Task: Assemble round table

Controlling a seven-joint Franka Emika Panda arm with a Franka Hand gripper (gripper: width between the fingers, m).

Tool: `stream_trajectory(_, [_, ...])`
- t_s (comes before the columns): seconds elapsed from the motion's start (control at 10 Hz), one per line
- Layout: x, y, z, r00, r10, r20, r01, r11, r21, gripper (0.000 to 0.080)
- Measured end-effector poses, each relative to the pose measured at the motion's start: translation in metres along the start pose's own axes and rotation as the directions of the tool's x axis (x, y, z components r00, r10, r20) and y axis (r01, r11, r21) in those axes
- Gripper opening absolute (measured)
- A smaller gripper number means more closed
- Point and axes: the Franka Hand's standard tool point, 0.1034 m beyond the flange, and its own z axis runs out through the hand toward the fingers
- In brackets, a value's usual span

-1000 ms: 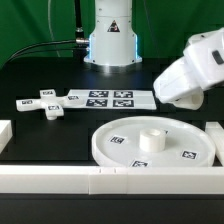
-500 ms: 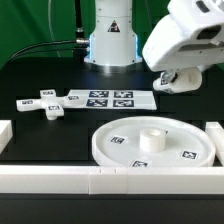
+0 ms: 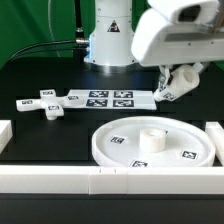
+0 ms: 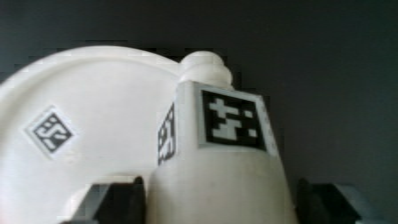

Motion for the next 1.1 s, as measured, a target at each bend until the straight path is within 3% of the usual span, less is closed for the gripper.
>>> stream_trajectory(0.1, [0.006, 0.006, -0.004, 0.997, -0.013, -0.082, 0.012, 1.000, -0.005, 0.0407])
stream_trajectory(0.5, [0.014, 0.007, -0.002, 0.940, -0.030, -0.341, 0.023, 0.999, -0.026, 0.0407])
stream_trajectory(0.6, [0.016, 0.007, -0.002, 0.908, -0.027, -0.417, 0.018, 1.000, -0.024, 0.0407])
stream_trajectory(0.7, [0.016, 0.015, -0.002, 0.894, 0.006, -0.448, -0.006, 1.000, 0.002, 0.0407])
stream_trajectory(0.8, [0.020, 0.027, -0.008, 0.858, 0.026, -0.513, -0.027, 1.000, 0.006, 0.0407])
stream_trajectory(0.9, [0.020, 0.026, -0.007, 0.816, 0.010, -0.578, -0.026, 0.999, -0.019, 0.0407])
stream_trajectory(1.1, [0.017, 0.027, -0.001, 0.803, 0.005, -0.596, -0.027, 0.999, -0.027, 0.0407])
